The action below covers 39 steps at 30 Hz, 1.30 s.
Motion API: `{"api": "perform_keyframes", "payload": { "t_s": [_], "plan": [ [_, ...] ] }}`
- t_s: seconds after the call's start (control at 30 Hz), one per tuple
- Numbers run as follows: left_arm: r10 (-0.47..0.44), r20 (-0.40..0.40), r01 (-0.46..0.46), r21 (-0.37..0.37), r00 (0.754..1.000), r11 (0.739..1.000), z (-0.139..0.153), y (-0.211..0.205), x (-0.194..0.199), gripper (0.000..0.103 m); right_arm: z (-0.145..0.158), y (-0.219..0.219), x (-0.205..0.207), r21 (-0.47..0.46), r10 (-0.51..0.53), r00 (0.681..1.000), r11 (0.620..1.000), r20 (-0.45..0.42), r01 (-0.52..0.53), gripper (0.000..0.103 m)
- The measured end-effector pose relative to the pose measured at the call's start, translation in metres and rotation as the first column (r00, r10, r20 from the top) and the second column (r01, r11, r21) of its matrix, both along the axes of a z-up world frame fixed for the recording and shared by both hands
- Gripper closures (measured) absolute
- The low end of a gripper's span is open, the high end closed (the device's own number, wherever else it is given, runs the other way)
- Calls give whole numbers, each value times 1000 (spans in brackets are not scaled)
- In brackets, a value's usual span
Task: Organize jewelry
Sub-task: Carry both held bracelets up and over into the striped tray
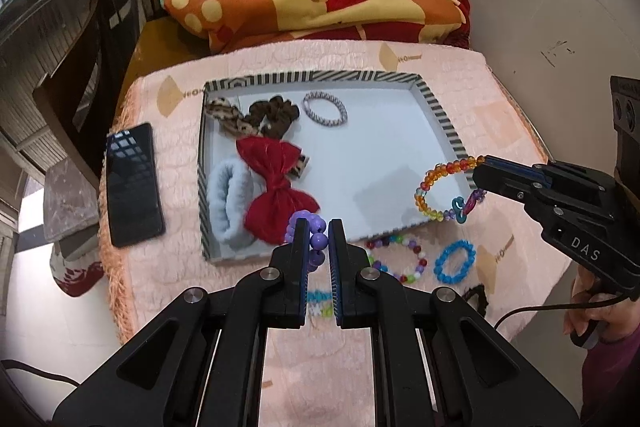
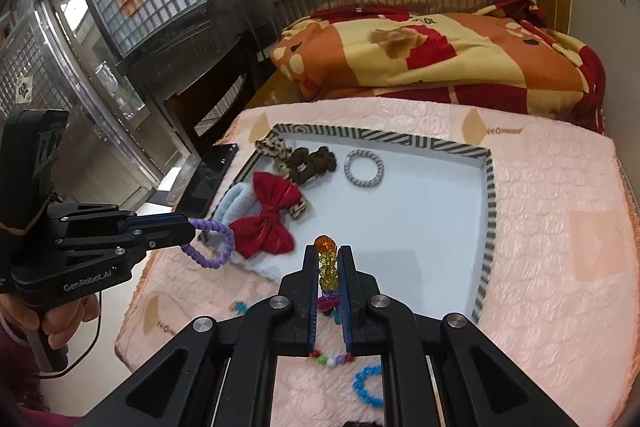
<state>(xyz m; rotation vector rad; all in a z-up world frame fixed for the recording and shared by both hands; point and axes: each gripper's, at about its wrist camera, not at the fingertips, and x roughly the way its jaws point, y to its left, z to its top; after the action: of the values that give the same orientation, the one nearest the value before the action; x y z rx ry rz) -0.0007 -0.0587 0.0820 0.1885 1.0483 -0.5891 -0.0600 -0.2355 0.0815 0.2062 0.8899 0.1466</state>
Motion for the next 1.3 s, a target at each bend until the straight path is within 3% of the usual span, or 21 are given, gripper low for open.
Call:
{"api": "perform_keyframes", "payload": {
  "t_s": [0.37, 0.73, 0.97, 1.3],
  "plan": [
    [-69, 10, 69, 46, 998, 997, -13, -47, 22, 95, -26, -22, 33, 5, -51, 997, 999, -64, 52, 94],
    [-127, -43, 129, 66, 991, 989, -46, -83, 49, 95, -59, -35, 79, 12, -54, 987, 998, -148, 57, 94],
    [-80, -61, 88, 123, 995, 989, -75, -86, 87, 95, -80, -50, 120, -67, -98, 978, 994, -186, 87, 94],
    [14, -67, -2, 178, 998, 984, -101, -83, 134, 95, -100, -72, 165, -70, -158, 966, 987, -203, 146, 94]
  ]
}}
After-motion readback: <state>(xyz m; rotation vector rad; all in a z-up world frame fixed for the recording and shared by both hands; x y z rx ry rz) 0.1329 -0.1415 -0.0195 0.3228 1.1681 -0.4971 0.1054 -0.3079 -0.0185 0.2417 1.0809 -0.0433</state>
